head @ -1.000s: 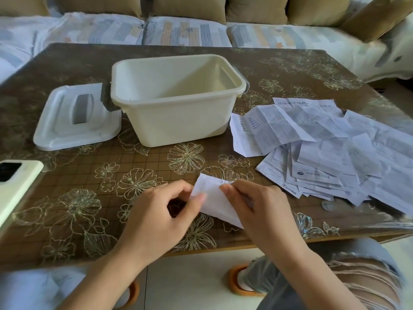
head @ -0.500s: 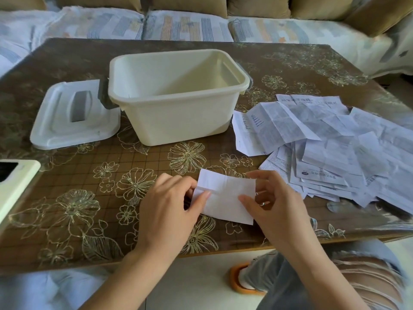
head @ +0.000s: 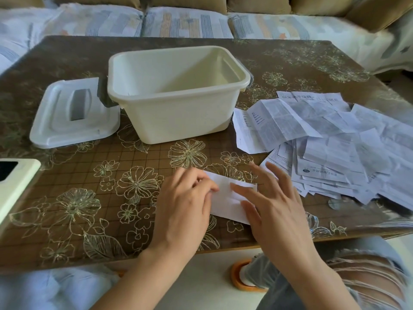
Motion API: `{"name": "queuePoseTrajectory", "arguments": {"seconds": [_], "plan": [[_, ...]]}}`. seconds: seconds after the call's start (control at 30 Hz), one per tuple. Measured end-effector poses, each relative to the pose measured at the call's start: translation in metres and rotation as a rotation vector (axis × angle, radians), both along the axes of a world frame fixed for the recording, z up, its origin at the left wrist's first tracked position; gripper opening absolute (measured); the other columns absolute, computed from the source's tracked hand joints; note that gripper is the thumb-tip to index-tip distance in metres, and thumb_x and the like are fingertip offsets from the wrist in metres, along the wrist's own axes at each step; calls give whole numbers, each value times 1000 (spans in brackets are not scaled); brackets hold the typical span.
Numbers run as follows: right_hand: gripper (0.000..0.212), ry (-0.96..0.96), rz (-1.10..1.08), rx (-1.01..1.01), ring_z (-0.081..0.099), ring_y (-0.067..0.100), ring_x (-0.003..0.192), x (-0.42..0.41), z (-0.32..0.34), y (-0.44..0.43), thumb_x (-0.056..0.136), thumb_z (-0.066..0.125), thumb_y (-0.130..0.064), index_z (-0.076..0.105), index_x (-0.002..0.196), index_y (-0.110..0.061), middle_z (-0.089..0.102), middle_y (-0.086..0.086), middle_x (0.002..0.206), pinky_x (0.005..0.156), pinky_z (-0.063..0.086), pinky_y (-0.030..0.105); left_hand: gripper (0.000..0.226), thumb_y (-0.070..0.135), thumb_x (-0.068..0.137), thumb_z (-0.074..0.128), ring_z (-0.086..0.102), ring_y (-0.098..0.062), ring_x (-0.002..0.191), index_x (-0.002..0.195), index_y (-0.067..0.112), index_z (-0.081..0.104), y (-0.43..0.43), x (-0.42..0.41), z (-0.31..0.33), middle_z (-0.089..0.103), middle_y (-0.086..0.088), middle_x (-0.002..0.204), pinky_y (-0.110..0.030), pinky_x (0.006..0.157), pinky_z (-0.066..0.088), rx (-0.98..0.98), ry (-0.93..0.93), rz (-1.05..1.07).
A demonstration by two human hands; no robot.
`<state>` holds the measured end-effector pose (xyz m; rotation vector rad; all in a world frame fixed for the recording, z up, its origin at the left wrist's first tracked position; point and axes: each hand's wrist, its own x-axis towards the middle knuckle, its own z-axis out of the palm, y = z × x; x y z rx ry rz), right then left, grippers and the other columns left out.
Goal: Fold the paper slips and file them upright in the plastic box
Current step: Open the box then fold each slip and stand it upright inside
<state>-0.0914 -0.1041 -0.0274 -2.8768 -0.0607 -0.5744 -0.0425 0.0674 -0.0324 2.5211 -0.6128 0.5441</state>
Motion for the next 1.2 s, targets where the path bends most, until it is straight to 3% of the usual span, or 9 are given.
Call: {"name": "queuePoseTrajectory", "arguments": {"seconds": [0.1, 0.23, 0.43, 0.53, 0.7, 0.77, 0.87, 1.0, 1.2], "plan": [[35, 30, 91, -30, 35, 31, 139, 2, -7, -1, 87, 53, -15, 69, 116, -22, 53, 5, 141, 102, 41, 47, 12, 20, 86, 62, 55, -18, 87, 93, 21, 71, -3, -3, -2, 62, 8, 93, -38, 75, 49, 22, 9, -32], [43, 59, 167, -11, 41, 26, 136, 1, -11, -5, 83, 51, -14, 64, 124, -15, 56, 0, 137, 102, 45, 42, 41, 55, 82, 51, 54, -18, 92, 102, 24, 69, -3, -9, 3, 60, 7, 101, -36, 79, 46, 84, 128, -37], [48, 82, 253, 95, 24, 18, 145, -4, -8, -6, 94, 46, -25, 48, 140, -12, 36, -2, 153, 114, 30, 37, 50, 60, 76, 50, 53, -16, 99, 108, 25, 68, 5, 1, 5, 59, 9, 106, -33, 90, 39, 106, 177, -109], [44, 95, 402, 86, 23, 16, 146, -5, -4, -8, 95, 52, -28, 53, 137, -15, 40, -5, 150, 115, 29, 39, 50, 58, 78, 51, 51, -12, 107, 113, 26, 66, 14, 13, 10, 60, 13, 112, -26, 96, 32, 137, 212, -215], [50, 138, 464, 46, 36, 11, 139, -3, -6, -9, 90, 55, -51, 61, 130, -21, 53, -8, 140, 109, 37, 40, 57, 44, 77, 76, 32, 12, 106, 129, 29, 58, 29, 20, 20, 48, 27, 114, -15, 95, 23, 98, 281, -274], [48, 134, 474, 50, 43, 11, 135, -2, -6, -9, 90, 54, -51, 63, 127, -21, 55, -9, 138, 105, 41, 39, 56, 41, 77, 77, 38, 8, 107, 129, 29, 57, 32, 19, 20, 52, 25, 115, -17, 97, 26, 111, 253, -272], [42, 85, 480, 25, 52, 13, 124, -2, -4, -8, 91, 57, -47, 66, 121, -20, 59, -9, 132, 97, 46, 37, 33, 36, 83, 70, 54, -6, 104, 114, 27, 65, 32, 13, 17, 64, 16, 109, -24, 94, 37, 140, 167, -281], [31, -28, 453, 10, 61, 17, 101, -3, -5, -2, 91, 60, -43, 70, 109, -21, 65, -9, 120, 82, 49, 35, 13, 24, 86, 65, 60, -8, 93, 98, 25, 69, 34, 3, 14, 66, 16, 97, -29, 90, 42, 113, 118, -303], [27, -148, 452, 61, 62, 19, 85, 3, -6, 1, 100, 52, -31, 71, 90, -15, 71, -6, 96, 70, 47, 36, 42, 4, 77, 71, 59, -9, 101, 114, 22, 65, 41, -7, 10, 66, 12, 108, -19, 100, 37, 111, 149, -288]]}}
